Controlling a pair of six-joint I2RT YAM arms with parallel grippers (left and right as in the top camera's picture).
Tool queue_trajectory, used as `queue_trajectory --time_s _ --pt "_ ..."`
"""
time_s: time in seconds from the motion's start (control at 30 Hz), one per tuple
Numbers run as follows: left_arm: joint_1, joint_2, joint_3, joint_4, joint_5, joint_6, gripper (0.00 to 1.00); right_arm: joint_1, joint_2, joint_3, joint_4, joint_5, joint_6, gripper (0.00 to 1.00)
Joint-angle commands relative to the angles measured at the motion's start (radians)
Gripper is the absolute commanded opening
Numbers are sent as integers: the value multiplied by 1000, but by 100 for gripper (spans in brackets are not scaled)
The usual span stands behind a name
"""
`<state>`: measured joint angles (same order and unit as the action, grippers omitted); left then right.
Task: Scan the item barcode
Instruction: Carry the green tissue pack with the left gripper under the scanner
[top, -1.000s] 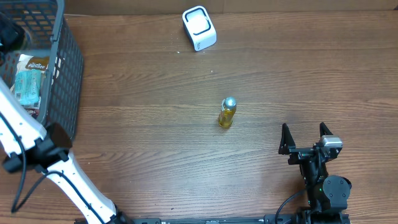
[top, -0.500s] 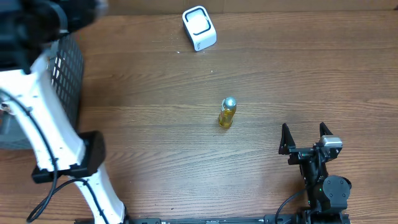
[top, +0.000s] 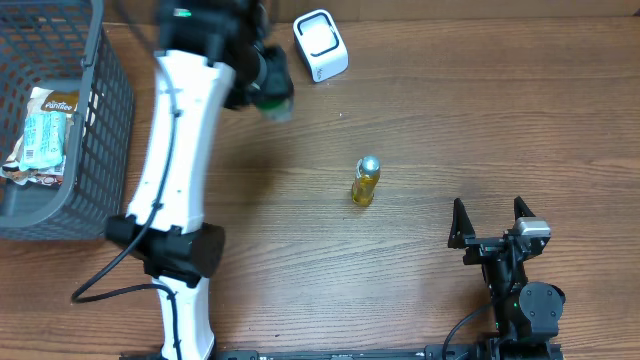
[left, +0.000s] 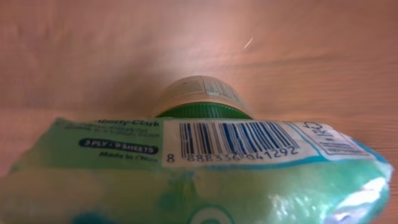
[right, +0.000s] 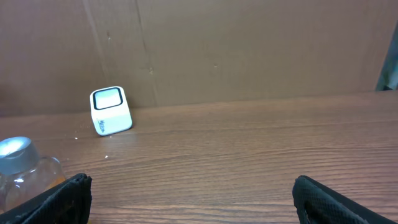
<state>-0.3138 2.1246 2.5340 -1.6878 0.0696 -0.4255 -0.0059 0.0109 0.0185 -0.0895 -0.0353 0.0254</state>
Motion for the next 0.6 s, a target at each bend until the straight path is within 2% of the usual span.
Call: queue_trajectory --time_s 0.0,0.1,0.2,0.37,0.57 --pt "-68 -19 -137 3 -179 -161 21 4 -8 -10 6 12 -3 100" --pt "-109 -19 -262 49 -231 -301 21 4 -8 -10 6 12 -3 100" --pt "-139 -19 -370 138 -227 -369 22 4 -8 -10 6 12 -3 100" --pt "-171 -19 -517 253 -209 -554 24 4 -8 -10 6 12 -3 100" --pt "-205 -19 -647 384 -148 -604 24 4 -8 -10 6 12 -3 100"
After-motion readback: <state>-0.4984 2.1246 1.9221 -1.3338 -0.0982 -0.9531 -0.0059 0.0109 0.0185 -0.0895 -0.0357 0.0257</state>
